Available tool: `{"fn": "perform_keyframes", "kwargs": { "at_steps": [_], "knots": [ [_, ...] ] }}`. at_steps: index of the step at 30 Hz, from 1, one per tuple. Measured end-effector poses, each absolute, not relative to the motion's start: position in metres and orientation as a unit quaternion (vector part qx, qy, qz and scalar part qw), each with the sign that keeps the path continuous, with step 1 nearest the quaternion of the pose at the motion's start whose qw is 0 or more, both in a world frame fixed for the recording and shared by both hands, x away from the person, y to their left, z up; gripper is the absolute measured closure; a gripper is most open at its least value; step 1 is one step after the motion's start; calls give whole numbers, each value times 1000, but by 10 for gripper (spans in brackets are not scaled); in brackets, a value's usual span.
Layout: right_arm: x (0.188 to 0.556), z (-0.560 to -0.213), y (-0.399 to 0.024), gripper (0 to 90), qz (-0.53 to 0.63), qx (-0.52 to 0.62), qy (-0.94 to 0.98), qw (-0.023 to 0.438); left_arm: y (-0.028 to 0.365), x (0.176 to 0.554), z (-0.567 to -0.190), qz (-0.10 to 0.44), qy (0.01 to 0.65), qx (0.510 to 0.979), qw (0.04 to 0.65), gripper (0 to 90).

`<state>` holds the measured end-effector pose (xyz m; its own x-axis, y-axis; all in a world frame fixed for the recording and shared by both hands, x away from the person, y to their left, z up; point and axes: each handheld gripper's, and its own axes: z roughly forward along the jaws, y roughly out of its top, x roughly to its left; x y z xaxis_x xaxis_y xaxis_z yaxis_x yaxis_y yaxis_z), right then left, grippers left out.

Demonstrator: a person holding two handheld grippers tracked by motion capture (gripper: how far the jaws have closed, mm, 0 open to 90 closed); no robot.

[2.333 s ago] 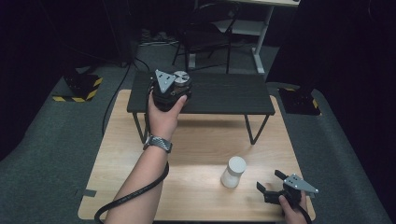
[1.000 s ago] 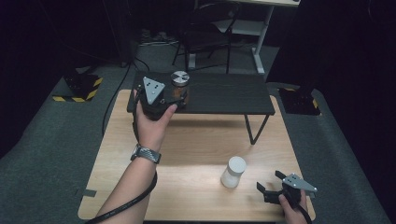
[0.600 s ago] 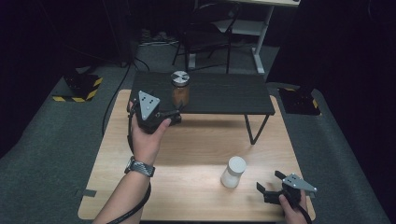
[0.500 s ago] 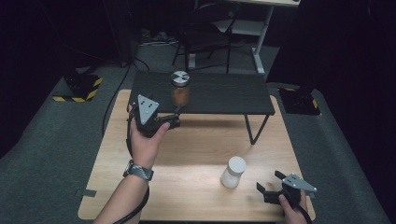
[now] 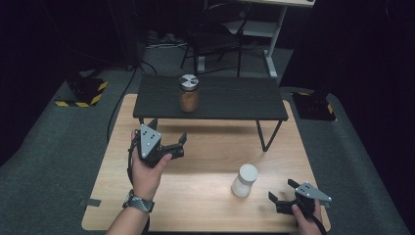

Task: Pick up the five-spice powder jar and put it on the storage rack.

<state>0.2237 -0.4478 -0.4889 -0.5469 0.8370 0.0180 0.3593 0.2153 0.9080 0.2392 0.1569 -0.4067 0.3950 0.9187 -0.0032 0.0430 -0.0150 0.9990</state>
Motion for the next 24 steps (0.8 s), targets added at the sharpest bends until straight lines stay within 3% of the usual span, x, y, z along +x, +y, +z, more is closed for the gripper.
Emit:
{"fn": "perform_keyframes", "kwargs": {
  "at_steps": [10, 24],
  "knots": [
    [223, -489, -448, 1, 478, 405, 738, 251, 168, 220, -441, 357, 403, 614, 577, 4],
    [223, -489, -446, 1, 476, 402, 740, 253, 171, 187, -485, 315, 390, 662, 558, 4]
  ]
}}
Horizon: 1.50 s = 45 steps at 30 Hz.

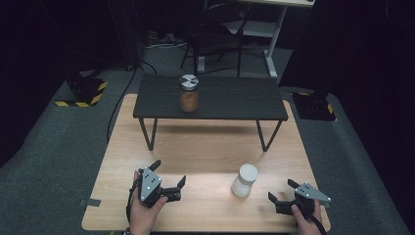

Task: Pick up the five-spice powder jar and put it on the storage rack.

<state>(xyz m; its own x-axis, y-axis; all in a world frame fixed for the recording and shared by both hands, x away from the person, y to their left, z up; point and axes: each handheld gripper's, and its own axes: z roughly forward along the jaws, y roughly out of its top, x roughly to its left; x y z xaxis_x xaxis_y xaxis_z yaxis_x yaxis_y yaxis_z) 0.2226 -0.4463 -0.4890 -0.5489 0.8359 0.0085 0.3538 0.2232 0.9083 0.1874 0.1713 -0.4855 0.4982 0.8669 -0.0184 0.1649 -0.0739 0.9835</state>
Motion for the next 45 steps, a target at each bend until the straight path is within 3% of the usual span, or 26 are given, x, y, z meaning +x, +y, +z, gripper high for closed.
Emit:
{"fn": "perform_keyframes", "kwargs": {
  "at_steps": [17, 21, 45],
  "knots": [
    [222, -489, -446, 1, 477, 405, 737, 256, 175, 191, -501, 256, 396, 722, 507, 4],
    [221, -489, -444, 1, 475, 406, 736, 259, 173, 193, -503, 264, 397, 731, 489, 4],
    [219, -488, -441, 2, 468, 405, 741, 261, 178, 203, -502, 252, 409, 727, 491, 4]
  ]
}}
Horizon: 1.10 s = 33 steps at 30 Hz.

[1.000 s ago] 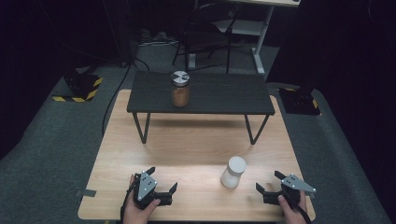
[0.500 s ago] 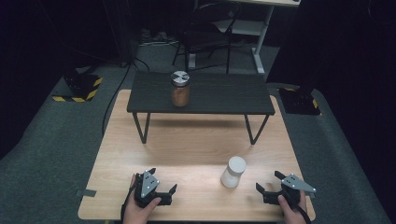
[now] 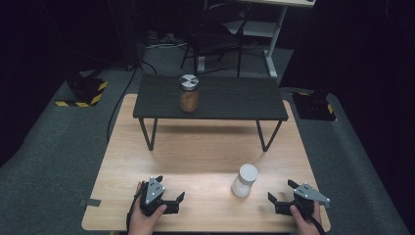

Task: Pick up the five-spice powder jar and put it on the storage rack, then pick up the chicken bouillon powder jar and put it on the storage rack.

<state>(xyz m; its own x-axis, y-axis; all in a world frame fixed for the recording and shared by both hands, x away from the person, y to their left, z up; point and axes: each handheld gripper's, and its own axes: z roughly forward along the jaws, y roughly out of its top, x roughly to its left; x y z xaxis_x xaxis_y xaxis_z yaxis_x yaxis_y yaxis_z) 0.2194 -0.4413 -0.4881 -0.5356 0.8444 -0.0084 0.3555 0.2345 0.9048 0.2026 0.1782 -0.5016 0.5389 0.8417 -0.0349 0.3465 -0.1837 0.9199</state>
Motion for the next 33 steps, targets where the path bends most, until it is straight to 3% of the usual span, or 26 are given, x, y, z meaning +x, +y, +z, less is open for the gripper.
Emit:
{"fn": "perform_keyframes", "kwargs": {
  "at_steps": [22, 33],
  "knots": [
    [220, -494, -456, 0, 498, 415, 721, 244, 180, 203, -500, 249, 396, 736, 489, 4],
    [209, -485, -451, 0, 512, 397, 715, 264, 181, 205, -500, 245, 395, 739, 487, 5]
  ]
}}
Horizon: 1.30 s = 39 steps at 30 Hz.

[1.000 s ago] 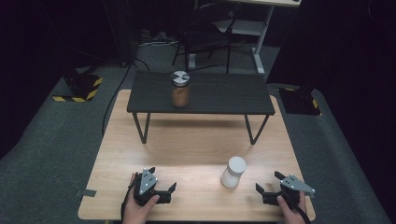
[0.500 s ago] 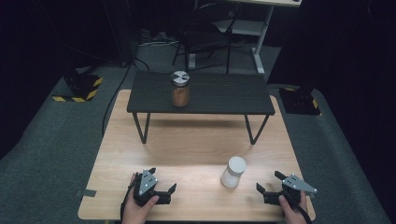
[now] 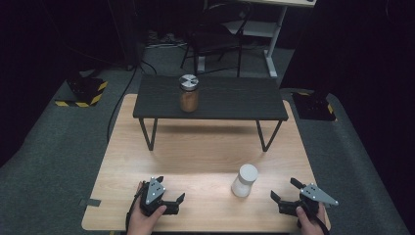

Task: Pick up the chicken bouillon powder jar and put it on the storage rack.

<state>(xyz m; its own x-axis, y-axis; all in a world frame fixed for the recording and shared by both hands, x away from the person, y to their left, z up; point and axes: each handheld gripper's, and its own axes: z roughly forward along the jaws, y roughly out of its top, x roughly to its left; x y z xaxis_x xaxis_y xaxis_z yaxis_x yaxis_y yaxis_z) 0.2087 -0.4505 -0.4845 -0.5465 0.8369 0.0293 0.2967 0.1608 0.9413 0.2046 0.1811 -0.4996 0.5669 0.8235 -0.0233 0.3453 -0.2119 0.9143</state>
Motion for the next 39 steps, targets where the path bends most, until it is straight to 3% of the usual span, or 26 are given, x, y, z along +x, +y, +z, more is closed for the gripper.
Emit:
{"fn": "perform_keyframes", "kwargs": {
  "at_steps": [17, 39],
  "knots": [
    [199, -471, -419, 0, 536, 326, 734, 259, 180, 205, -498, 245, 390, 745, 483, 5],
    [214, -470, -385, 2, 556, 320, 727, 244, 179, 203, -499, 247, 388, 745, 483, 5]
  ]
}}
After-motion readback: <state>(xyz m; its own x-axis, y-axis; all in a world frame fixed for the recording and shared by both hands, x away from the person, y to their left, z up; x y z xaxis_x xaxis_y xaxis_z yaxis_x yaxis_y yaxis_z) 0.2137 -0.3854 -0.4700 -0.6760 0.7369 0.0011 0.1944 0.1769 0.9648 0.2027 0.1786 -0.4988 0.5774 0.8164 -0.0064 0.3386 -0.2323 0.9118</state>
